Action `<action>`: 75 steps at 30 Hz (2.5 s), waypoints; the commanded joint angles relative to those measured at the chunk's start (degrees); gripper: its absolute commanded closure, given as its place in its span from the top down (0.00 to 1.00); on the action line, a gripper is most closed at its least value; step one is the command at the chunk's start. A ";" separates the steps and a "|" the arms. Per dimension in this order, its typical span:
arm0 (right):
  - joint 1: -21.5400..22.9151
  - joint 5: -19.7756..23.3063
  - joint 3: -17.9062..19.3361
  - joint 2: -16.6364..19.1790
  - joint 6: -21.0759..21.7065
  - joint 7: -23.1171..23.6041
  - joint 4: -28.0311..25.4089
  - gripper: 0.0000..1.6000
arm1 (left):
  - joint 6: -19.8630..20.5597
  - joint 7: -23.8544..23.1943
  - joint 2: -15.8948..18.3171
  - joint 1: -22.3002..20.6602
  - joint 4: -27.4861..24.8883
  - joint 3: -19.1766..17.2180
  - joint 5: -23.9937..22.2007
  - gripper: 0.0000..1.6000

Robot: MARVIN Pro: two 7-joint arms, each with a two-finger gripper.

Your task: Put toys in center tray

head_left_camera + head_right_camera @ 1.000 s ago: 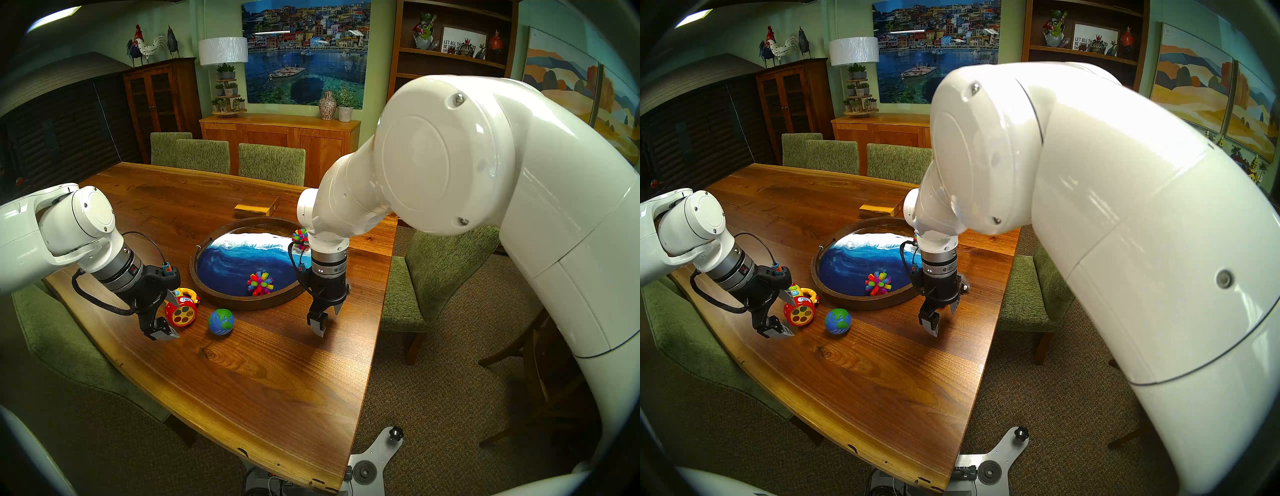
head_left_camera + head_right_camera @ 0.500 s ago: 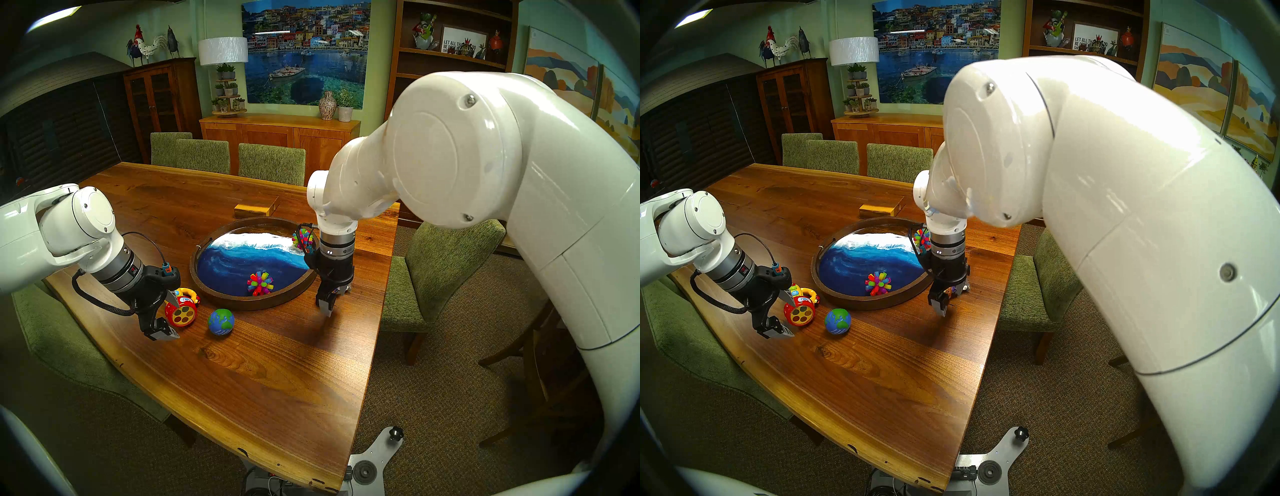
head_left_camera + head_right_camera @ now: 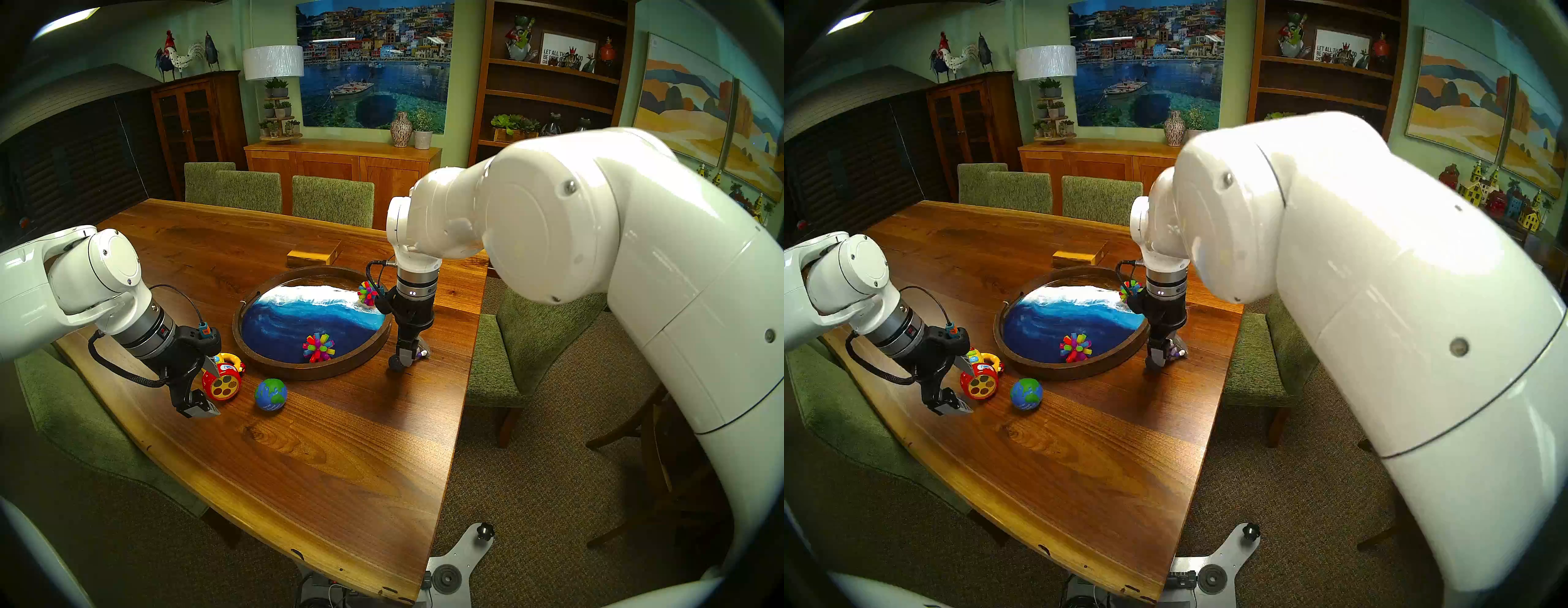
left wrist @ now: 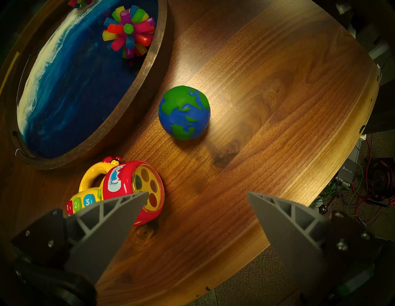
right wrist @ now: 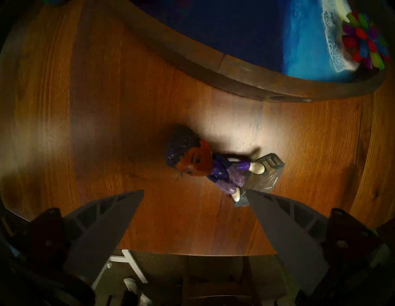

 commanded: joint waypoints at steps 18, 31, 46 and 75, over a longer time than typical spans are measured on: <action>-13.67 -7.13 -5.31 0.05 -4.69 4.87 20.10 0.42 | -0.01 0.13 -0.19 -1.12 0.08 -1.03 -0.02 1.00; -16.39 -9.25 -7.89 -0.19 -3.57 9.15 25.87 0.00 | 0.00 0.12 -0.18 -1.15 0.08 -1.04 -0.03 1.00; -9.10 -11.03 -10.67 -1.04 -2.95 19.16 29.83 0.00 | -0.10 0.16 -0.23 -1.05 0.12 -0.97 -0.06 1.00; -9.20 -6.75 -6.51 -4.30 0.92 14.29 32.23 0.00 | -0.20 0.21 -0.26 -0.95 0.16 -0.88 -0.09 1.00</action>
